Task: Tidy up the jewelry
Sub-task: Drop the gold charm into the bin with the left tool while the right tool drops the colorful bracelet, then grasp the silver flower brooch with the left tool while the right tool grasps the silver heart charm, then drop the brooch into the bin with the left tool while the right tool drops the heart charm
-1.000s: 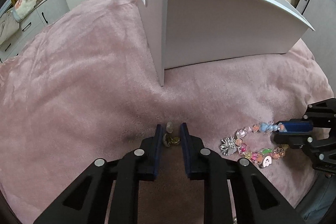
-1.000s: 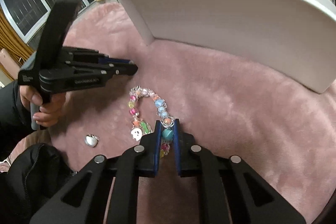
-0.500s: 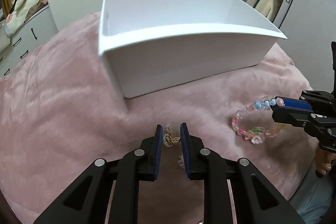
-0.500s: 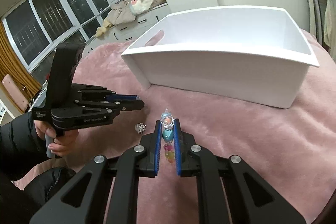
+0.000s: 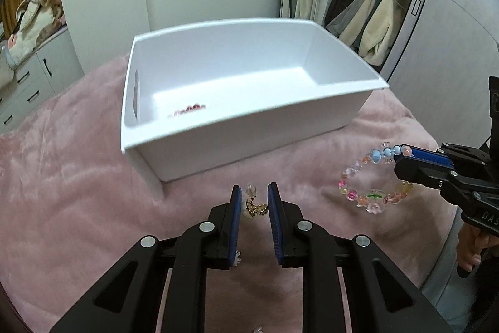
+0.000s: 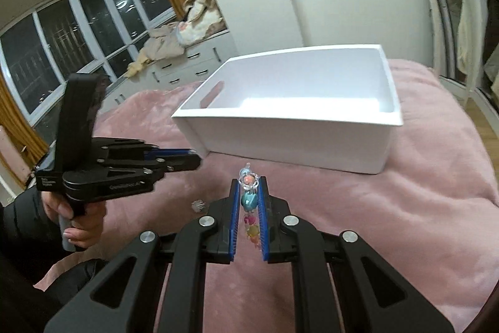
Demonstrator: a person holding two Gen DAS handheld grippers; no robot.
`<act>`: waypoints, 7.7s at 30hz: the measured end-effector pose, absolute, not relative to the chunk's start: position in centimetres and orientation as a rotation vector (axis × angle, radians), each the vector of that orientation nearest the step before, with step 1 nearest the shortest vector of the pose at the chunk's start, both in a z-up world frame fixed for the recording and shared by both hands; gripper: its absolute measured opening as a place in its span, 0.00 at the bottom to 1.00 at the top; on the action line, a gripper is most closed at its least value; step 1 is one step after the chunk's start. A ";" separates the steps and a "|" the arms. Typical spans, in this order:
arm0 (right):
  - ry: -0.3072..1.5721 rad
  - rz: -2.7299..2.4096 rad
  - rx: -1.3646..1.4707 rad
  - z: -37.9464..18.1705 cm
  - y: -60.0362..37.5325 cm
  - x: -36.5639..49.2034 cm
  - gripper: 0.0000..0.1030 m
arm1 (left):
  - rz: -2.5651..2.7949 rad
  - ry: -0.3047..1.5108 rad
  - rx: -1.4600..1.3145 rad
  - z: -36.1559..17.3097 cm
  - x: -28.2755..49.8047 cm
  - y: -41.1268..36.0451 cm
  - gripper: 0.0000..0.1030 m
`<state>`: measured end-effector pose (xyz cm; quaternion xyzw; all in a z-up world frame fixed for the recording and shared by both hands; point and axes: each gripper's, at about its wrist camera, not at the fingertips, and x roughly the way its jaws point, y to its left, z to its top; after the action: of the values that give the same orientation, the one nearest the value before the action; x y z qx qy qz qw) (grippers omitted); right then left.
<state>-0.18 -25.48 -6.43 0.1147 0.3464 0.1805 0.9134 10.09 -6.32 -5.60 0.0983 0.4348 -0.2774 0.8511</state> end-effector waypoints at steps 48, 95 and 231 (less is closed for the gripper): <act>0.621 0.129 0.232 -1.0 -30.2 6.6 0.11 | -0.533 0.799 0.213 -0.9 18.7 -7.8 0.22; 0.686 0.156 0.236 -5.3 -28.4 12.5 0.95 | -0.515 0.841 0.150 -3.7 22.7 -8.3 0.78; 0.731 0.018 0.164 -1.9 -29.8 5.1 0.25 | -0.601 0.760 0.286 0.0 14.2 -8.7 0.23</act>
<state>5.07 -29.82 -1.87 0.0801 0.3572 0.0089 0.9305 14.15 -8.72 0.02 0.1369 0.3639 -0.2877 0.8753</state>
